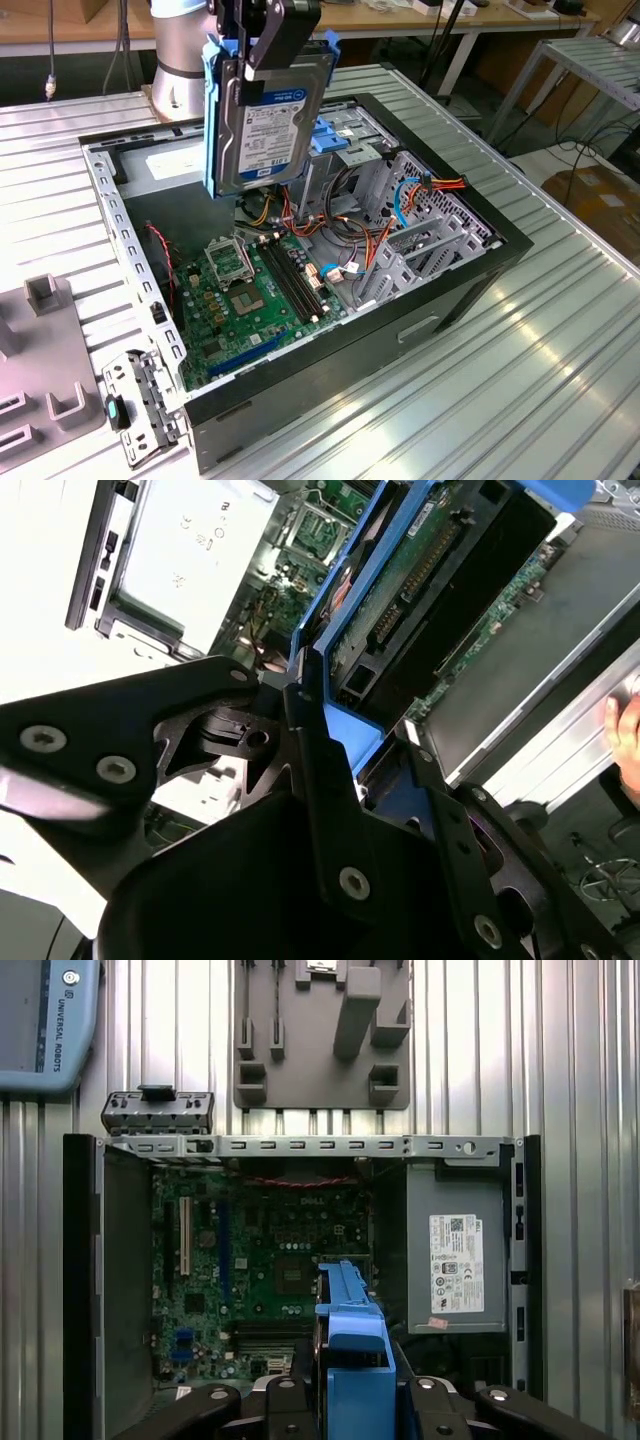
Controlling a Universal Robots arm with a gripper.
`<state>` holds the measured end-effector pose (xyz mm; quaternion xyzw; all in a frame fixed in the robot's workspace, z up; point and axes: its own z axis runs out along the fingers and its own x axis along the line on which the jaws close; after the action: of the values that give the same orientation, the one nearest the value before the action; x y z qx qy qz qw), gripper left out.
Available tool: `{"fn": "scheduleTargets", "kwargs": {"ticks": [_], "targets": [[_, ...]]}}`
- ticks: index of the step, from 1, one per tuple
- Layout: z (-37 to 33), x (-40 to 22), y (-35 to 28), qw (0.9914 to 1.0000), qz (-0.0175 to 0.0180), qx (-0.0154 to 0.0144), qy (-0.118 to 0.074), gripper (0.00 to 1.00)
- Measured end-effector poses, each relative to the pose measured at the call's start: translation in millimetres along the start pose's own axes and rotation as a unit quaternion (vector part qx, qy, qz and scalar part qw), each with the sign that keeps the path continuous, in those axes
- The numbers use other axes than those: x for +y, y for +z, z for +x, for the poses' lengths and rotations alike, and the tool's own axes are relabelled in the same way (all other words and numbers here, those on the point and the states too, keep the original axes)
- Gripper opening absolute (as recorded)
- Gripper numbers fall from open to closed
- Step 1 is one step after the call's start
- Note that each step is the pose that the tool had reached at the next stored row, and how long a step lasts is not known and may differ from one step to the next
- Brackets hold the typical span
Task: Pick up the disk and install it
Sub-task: 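Insert the disk into the insertion slot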
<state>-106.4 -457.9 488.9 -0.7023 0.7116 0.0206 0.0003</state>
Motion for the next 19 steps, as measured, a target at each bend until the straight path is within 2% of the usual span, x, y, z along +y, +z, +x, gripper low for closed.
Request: {"fn": "scheduleTargets", "kwargs": {"ticks": [19], "targets": [[14.0,-2.7,0.0,1.0,0.0,0.0001,0.0,0.37]]}}
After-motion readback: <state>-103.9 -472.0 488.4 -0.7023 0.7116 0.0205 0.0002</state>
